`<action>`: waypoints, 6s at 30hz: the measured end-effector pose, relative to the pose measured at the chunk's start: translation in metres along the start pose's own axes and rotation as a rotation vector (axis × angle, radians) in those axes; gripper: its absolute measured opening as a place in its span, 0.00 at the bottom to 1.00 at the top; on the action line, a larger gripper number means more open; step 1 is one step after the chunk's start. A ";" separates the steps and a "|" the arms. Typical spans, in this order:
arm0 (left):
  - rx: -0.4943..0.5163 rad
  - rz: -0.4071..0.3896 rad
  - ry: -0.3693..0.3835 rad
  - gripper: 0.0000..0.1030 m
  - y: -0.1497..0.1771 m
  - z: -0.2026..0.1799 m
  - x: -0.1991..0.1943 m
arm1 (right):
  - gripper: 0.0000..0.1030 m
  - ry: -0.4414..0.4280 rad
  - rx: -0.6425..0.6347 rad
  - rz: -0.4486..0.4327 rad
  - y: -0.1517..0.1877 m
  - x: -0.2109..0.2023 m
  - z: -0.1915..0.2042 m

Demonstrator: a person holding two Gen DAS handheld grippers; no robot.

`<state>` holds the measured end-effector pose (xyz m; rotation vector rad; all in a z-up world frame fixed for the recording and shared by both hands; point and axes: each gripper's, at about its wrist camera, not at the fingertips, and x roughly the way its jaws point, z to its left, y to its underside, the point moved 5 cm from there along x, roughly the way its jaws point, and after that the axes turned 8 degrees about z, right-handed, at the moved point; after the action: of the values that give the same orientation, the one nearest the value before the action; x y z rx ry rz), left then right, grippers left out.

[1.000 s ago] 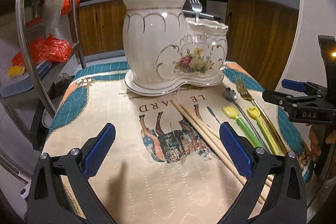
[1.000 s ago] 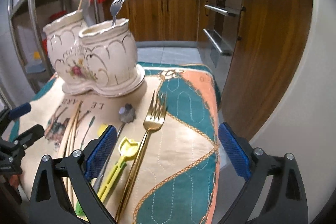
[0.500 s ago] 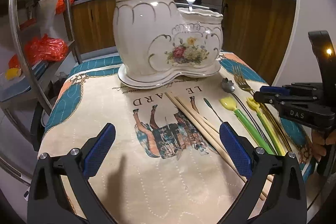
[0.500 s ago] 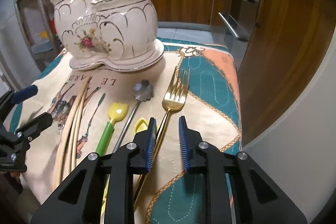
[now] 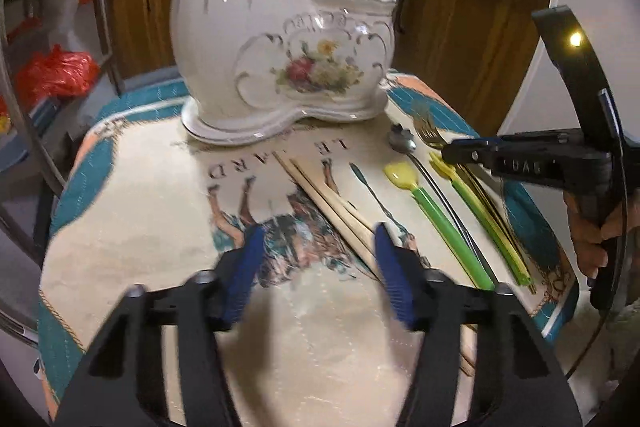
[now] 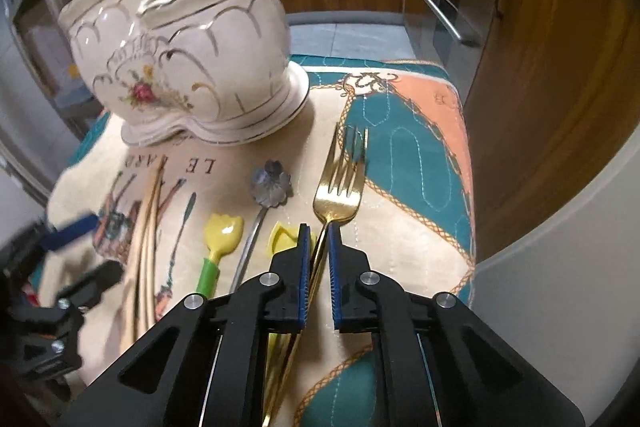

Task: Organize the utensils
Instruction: 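Close the left tool on another wooden chopstick while the right tool grasps the gold fork, then lift the chopstick with the left tool while the right tool carries the gold fork to the holder, then open the left tool over the tall pot while the right tool releases the gold fork into the short pot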

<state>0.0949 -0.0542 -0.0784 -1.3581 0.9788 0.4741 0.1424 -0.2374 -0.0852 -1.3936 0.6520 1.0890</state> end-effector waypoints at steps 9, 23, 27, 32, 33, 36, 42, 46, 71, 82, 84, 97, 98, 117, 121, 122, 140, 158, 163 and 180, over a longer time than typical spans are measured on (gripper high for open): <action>-0.021 0.052 -0.017 0.42 -0.001 -0.008 0.010 | 0.05 0.025 -0.010 -0.065 0.013 -0.015 0.000; 0.148 0.214 -0.030 0.02 0.002 0.002 0.004 | 0.06 0.009 -0.087 0.068 0.025 -0.014 -0.008; 0.088 0.204 0.005 0.02 0.005 0.012 -0.005 | 0.08 0.030 -0.121 0.096 0.029 -0.016 -0.004; 0.009 0.177 0.066 0.11 0.001 0.003 -0.006 | 0.10 0.060 -0.171 0.125 0.035 -0.019 0.002; -0.005 0.181 0.048 0.20 0.000 0.003 -0.002 | 0.10 0.064 -0.177 0.134 0.036 -0.019 0.002; -0.045 0.190 0.022 0.30 -0.008 0.003 0.008 | 0.13 0.070 -0.182 0.155 0.035 -0.015 0.001; -0.030 0.187 -0.085 0.22 -0.021 0.002 0.022 | 0.13 0.101 -0.216 0.157 0.031 -0.013 0.005; 0.013 0.195 -0.124 0.05 -0.024 0.009 0.021 | 0.06 0.121 -0.243 0.144 0.029 -0.011 0.009; 0.143 0.198 -0.010 0.06 0.004 0.022 -0.003 | 0.06 0.045 -0.253 0.110 0.037 -0.022 0.008; 0.137 -0.216 -0.031 0.06 -0.009 0.031 -0.072 | 0.06 0.014 -0.280 -0.292 0.030 -0.096 0.025; 0.128 -0.280 -0.043 0.06 -0.012 0.034 -0.084 | 0.06 0.021 -0.295 -0.364 0.029 -0.106 0.031; 0.023 -0.592 -0.005 0.06 -0.089 0.059 -0.144 | 0.06 0.005 -0.275 -0.650 -0.031 -0.151 0.054; 0.014 -0.610 0.014 0.06 -0.100 0.061 -0.146 | 0.06 -0.004 -0.268 -0.664 -0.038 -0.155 0.054; -0.057 -0.745 -0.019 0.06 -0.212 0.063 -0.109 | 0.05 -0.082 -0.206 -0.790 -0.126 -0.170 0.069; -0.074 -0.724 -0.031 0.06 -0.209 0.069 -0.091 | 0.05 -0.073 -0.195 -0.783 -0.132 -0.156 0.071; -0.077 -0.716 -0.030 0.06 -0.206 0.070 -0.087 | 0.05 -0.072 -0.191 -0.773 -0.134 -0.150 0.070; -0.071 -0.608 -0.016 0.06 -0.143 0.069 -0.069 | 0.05 -0.123 -0.019 -0.656 -0.109 -0.087 0.037; -0.089 -0.608 -0.065 0.36 -0.142 0.077 -0.069 | 0.07 -0.104 0.011 -0.655 -0.109 -0.080 0.025; -0.095 -0.619 -0.068 0.39 -0.142 0.079 -0.075 | 0.10 -0.102 0.023 -0.648 -0.110 -0.077 0.022; -0.113 -0.636 -0.093 0.67 -0.137 0.083 -0.084 | 0.66 -0.130 0.027 -0.667 -0.104 -0.089 0.019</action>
<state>0.1819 0.0173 0.0632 -1.6403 0.4070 0.1054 0.1941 -0.2223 0.0418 -1.3591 0.0805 0.6226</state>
